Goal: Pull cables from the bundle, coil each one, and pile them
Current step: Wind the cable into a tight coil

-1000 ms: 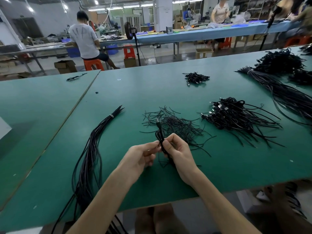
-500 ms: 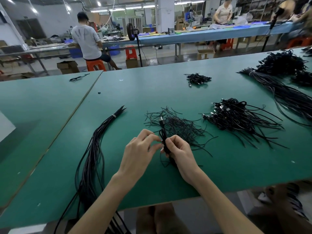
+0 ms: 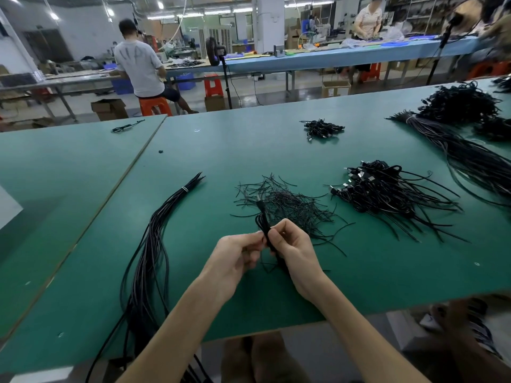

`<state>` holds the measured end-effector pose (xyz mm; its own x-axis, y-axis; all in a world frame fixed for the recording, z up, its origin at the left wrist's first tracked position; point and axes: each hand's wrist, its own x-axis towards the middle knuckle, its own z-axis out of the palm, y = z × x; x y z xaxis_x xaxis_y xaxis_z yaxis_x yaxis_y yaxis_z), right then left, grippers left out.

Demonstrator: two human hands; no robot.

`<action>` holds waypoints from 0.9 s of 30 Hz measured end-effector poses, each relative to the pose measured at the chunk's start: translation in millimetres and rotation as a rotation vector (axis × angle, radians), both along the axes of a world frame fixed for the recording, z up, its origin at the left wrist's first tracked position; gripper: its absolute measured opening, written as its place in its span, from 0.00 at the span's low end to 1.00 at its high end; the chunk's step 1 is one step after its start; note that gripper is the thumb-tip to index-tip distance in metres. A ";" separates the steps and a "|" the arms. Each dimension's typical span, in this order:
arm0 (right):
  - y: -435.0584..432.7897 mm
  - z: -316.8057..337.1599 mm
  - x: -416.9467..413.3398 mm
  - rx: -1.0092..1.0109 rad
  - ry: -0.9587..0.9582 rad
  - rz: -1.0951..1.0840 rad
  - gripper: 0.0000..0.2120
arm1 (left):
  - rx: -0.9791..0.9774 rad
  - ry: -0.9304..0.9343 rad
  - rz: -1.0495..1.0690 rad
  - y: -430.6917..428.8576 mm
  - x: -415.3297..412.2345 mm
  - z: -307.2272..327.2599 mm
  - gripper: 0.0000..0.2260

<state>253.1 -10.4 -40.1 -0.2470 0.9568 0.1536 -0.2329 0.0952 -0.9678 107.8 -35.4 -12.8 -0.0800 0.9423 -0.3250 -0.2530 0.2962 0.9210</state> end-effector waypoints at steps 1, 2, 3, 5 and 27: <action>0.3 0.1 -0.5 -0.006 -0.002 -0.004 0.09 | 0.057 0.103 -0.012 0.5 -1.4 -0.4 0.08; 0.7 0.1 -1.1 -0.015 -0.005 -0.010 0.09 | 0.137 0.242 -0.005 0.3 -2.2 -0.9 0.10; 1.2 0.0 -1.3 -0.028 -0.009 -0.017 0.09 | 0.231 0.404 0.024 -0.3 -2.7 -1.7 0.10; 1.9 -0.2 -2.2 -0.051 -0.004 -0.021 0.09 | 0.439 0.709 0.113 -1.3 -4.5 -3.4 0.06; 3.2 -3.0 -2.2 -0.078 -0.035 0.000 0.10 | 0.717 1.063 0.177 -6.2 -0.6 -8.0 0.05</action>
